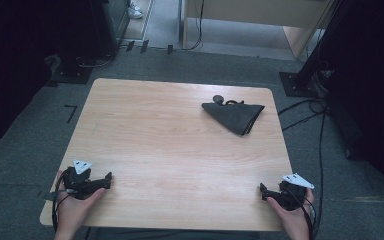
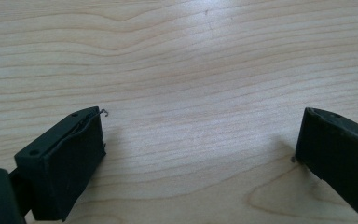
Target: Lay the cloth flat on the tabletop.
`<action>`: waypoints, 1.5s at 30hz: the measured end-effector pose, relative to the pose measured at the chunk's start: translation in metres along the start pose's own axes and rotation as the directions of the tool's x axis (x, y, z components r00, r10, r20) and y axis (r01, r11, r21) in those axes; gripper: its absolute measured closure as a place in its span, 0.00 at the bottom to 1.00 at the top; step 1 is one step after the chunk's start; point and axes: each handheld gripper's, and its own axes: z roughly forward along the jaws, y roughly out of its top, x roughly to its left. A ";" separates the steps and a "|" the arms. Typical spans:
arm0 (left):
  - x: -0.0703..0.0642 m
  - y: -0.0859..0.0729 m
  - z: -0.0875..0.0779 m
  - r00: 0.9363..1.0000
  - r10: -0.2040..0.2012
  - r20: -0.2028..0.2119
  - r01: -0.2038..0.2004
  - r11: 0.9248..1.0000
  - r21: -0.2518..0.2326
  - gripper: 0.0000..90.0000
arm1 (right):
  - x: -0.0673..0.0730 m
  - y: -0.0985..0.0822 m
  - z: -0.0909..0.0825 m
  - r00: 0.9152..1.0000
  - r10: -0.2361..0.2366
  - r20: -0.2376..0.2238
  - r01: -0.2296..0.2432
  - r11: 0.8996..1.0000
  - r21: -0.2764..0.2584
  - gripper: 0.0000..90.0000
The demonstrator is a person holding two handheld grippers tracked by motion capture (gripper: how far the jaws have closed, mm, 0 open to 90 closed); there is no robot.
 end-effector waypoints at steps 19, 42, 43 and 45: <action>-0.001 0.001 0.001 1.000 0.002 0.000 -0.002 1.000 0.001 0.01 | 0.025 0.058 -0.005 0.998 -0.019 -0.061 0.013 0.996 -0.094 0.09; -0.001 0.001 0.001 1.000 0.006 0.002 -0.006 1.000 0.001 0.01 | 0.081 0.148 0.043 0.988 -0.134 -0.075 0.123 0.983 -0.134 0.10; -0.001 0.001 0.001 1.000 0.006 0.002 -0.006 1.000 0.001 0.01 | 0.081 0.151 0.046 0.989 -0.130 -0.076 0.119 0.984 -0.131 0.10; -0.001 0.001 0.001 1.000 0.006 0.002 -0.006 1.000 0.001 0.01 | 0.082 0.156 0.051 0.989 -0.128 -0.078 0.117 0.985 -0.127 0.10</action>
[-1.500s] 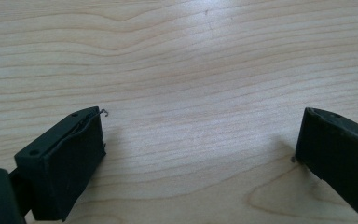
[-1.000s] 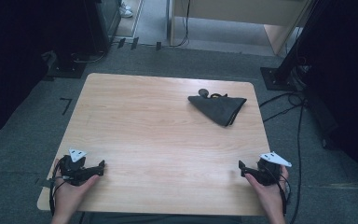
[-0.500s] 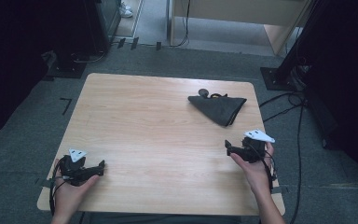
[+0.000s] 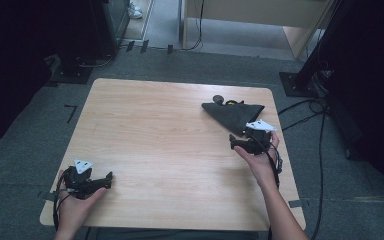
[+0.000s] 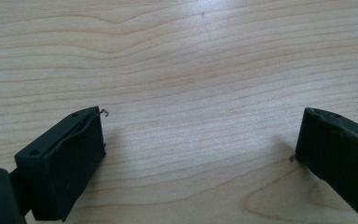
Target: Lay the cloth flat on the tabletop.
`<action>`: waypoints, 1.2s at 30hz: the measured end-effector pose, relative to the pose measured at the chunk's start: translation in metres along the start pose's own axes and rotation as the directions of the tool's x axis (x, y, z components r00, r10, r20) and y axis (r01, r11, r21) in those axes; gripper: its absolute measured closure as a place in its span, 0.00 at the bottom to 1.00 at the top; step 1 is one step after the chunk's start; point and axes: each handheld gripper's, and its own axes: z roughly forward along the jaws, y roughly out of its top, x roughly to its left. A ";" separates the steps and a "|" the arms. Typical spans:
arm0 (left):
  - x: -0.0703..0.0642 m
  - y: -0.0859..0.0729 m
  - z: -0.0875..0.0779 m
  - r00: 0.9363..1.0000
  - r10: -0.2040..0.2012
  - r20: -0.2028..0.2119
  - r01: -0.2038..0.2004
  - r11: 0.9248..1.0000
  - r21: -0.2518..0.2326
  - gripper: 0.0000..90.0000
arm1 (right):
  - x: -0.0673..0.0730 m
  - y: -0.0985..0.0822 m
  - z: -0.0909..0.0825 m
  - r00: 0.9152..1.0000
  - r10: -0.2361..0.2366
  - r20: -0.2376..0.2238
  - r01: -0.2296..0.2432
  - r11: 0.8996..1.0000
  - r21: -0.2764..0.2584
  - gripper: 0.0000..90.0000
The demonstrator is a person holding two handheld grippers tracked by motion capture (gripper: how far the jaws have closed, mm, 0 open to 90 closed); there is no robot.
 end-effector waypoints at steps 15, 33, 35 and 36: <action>0.000 0.000 0.000 1.000 0.001 0.002 -0.001 1.000 0.000 0.01 | -0.016 0.010 0.049 0.998 0.051 0.031 -0.052 0.998 0.024 0.22; -0.002 0.001 0.000 1.000 -0.004 -0.002 0.004 1.000 0.000 0.01 | -0.017 0.009 0.084 0.995 0.073 0.060 -0.077 0.996 0.052 0.95; -0.004 0.001 0.000 1.000 0.000 0.000 0.000 1.000 0.001 0.01 | -0.011 0.010 0.077 0.998 0.061 0.029 -0.062 0.998 0.032 0.96; -0.005 0.002 0.000 1.000 0.002 -0.001 -0.002 1.000 0.009 0.01 | -0.007 0.010 0.074 0.998 0.054 0.013 -0.055 0.998 0.022 0.96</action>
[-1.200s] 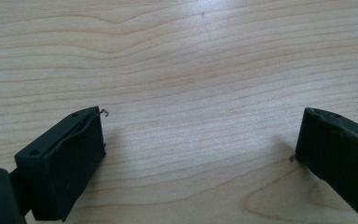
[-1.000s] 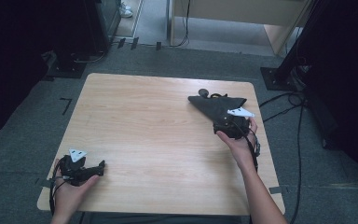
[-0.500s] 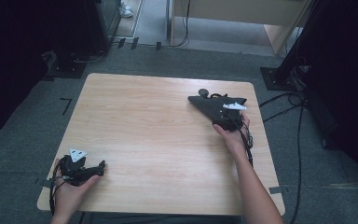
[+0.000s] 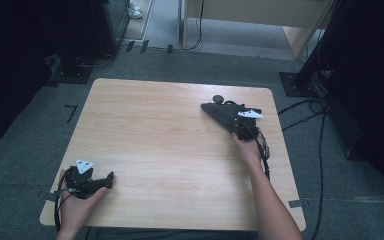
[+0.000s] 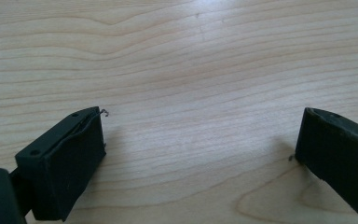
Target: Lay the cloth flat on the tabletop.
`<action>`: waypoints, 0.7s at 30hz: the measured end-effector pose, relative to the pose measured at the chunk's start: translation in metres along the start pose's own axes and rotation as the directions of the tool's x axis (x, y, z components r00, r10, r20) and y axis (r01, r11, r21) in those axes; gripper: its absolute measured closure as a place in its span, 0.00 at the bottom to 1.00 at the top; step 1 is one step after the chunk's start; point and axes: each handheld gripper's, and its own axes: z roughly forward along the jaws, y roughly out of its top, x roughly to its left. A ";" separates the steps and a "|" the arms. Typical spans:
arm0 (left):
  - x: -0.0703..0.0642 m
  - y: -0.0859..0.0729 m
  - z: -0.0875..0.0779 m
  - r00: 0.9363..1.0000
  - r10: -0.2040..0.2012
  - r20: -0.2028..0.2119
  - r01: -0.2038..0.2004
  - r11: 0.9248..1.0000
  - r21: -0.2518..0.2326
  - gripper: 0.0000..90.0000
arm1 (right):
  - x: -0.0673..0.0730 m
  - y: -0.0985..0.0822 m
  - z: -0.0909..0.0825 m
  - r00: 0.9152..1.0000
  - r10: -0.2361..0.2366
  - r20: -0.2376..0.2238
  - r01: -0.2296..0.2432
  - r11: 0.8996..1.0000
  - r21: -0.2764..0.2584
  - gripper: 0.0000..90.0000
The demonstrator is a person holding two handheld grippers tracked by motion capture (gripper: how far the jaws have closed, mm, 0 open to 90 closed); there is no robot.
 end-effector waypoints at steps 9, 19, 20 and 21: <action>-0.019 0.013 -0.007 0.999 0.022 0.048 -0.019 0.998 -0.053 0.01 | 0.046 0.002 -0.039 0.990 -0.061 -0.130 0.051 0.995 -0.082 0.96; -0.055 0.036 -0.015 0.985 0.098 0.140 -0.083 0.990 -0.112 0.01 | 0.093 0.007 -0.077 0.957 -0.108 -0.269 0.064 0.984 -0.167 0.96; -0.055 0.036 -0.015 0.985 0.098 0.140 -0.083 0.990 -0.112 0.01 | 0.098 0.007 -0.080 0.952 -0.113 -0.283 0.065 0.983 -0.173 0.96; -0.059 0.039 -0.015 0.983 0.109 0.147 -0.092 0.989 -0.118 0.01 | 0.104 0.007 -0.084 0.947 -0.120 -0.297 0.068 0.981 -0.181 0.96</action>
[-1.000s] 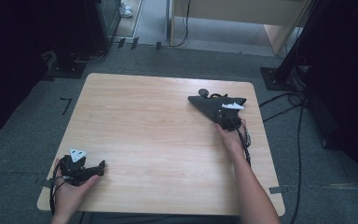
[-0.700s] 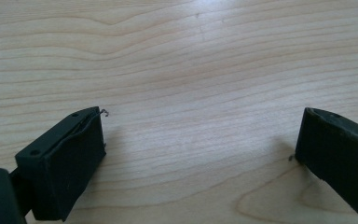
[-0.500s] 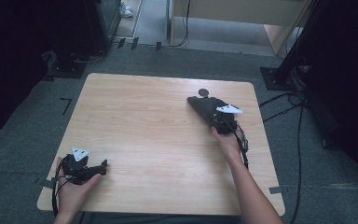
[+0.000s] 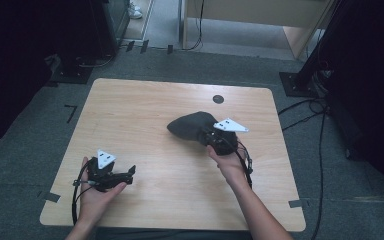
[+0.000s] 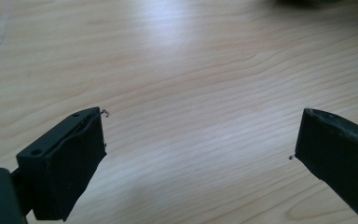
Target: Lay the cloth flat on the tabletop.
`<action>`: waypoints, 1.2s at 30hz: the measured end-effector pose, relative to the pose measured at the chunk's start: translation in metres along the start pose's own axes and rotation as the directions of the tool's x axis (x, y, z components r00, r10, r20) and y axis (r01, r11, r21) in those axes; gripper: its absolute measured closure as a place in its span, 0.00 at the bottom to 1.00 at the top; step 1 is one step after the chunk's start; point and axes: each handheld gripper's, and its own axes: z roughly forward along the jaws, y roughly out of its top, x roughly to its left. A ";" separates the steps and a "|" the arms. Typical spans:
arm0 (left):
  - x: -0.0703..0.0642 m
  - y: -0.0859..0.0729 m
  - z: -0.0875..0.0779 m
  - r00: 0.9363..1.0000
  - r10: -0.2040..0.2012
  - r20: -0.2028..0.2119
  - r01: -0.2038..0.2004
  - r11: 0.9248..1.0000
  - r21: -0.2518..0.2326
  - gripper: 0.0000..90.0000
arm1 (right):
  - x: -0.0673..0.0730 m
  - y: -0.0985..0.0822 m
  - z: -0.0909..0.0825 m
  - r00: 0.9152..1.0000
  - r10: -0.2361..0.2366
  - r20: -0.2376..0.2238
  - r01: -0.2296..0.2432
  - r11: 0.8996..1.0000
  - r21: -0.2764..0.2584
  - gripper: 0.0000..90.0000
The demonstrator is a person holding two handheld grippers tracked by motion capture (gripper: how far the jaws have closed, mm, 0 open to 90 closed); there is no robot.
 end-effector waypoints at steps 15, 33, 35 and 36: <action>-0.053 0.033 0.020 0.992 0.112 0.062 -0.109 0.993 -0.045 0.12 | 0.040 -0.008 -0.023 0.989 -0.140 0.038 0.141 0.990 -0.022 0.87; -0.074 0.017 0.017 0.954 0.183 0.239 -0.167 0.982 -0.084 0.39 | -0.005 -0.052 -0.033 0.999 0.028 0.034 -0.030 0.998 0.054 0.72; -0.077 0.012 0.019 0.949 0.202 0.244 -0.189 0.979 -0.078 0.41 | -0.009 -0.057 -0.031 0.998 0.033 0.044 -0.036 0.997 0.069 0.71; -0.077 0.012 0.019 0.949 0.202 0.244 -0.189 0.979 -0.078 0.43 | -0.010 -0.060 -0.030 0.998 0.036 0.049 -0.040 0.996 0.076 0.71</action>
